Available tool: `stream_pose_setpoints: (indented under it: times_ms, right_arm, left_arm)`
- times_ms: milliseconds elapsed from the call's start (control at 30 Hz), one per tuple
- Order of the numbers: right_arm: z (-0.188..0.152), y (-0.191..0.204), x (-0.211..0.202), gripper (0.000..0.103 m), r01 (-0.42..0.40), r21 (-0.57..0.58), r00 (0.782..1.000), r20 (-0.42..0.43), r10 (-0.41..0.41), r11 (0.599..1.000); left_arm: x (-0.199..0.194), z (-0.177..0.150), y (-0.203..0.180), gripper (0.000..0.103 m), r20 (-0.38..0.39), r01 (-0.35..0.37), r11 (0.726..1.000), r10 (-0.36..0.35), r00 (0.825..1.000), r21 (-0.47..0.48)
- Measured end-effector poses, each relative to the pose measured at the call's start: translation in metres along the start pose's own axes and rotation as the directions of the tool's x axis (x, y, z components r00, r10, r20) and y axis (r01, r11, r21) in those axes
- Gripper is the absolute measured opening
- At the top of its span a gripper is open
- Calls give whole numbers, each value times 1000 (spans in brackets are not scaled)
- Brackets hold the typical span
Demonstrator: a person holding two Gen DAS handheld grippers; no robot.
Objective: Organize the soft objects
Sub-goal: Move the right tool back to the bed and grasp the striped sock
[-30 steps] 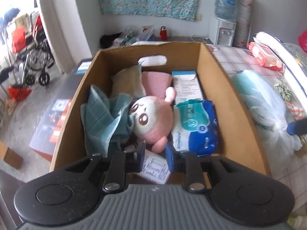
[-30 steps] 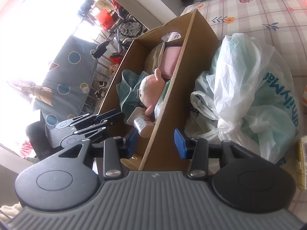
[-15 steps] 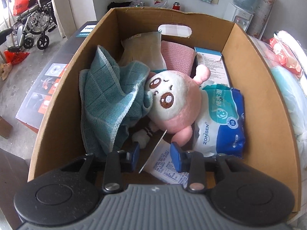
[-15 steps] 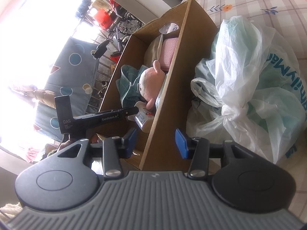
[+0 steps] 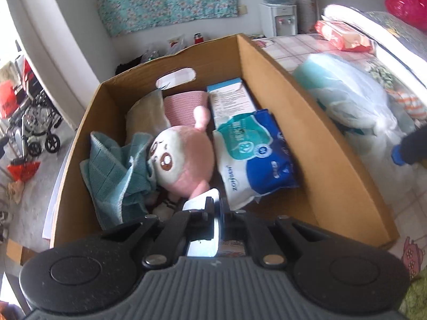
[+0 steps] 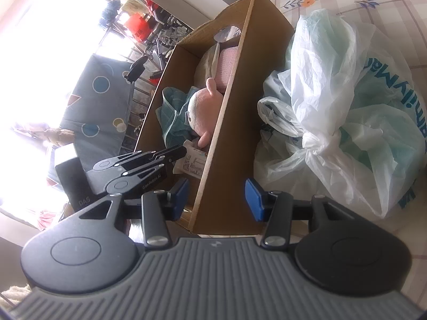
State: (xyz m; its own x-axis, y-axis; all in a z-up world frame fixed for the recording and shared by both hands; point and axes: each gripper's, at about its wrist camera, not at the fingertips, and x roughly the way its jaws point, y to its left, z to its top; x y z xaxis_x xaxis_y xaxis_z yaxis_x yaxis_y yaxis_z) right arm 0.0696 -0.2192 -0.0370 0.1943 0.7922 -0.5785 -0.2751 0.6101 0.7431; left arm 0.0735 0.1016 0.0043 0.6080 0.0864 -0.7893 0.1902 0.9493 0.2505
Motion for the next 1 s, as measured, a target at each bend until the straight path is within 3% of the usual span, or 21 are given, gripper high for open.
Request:
stream_pose_setpoints:
  times_ms: [133,300,367,533,600,767,867,1000]
  right_arm:
    - [0,1,1,47,-3,-2,1000,-1,3,1000]
    - [-1,0,2,48,-5,-1,1000,-1,5,1000]
    - [-2,-1,2,48,-6,1,1000,1,6,1000]
    - [-2,-4,2,48,-5,11,1000,4,5,1000]
    - [-3,-6,2,49,-6,15,1000,6,6,1000]
    - [-4,-9,2,50,-10,24,1000,19,10,1000]
    - [-6,-11,1,51,15,16,999,42,-16,1000]
    - [-10,-10,-12,55,74,-23,991,109,-71,997]
  left_arm:
    - [-8,-4,-22,5,20,33,997,-35,999,66]
    - [-11,-5,-35,7,12,102,991,-104,995,83]
    - [-13,-6,-34,6,12,159,986,-160,987,52]
    - [-20,-4,-17,23,37,241,969,-239,970,-56]
    - [-23,-3,-9,25,56,248,964,-244,968,-95]
    - [-26,0,9,41,87,219,952,-205,975,-213]
    - [-33,4,7,56,129,199,948,-171,977,-250]
    - [-46,19,-7,67,204,223,941,-173,964,-254]
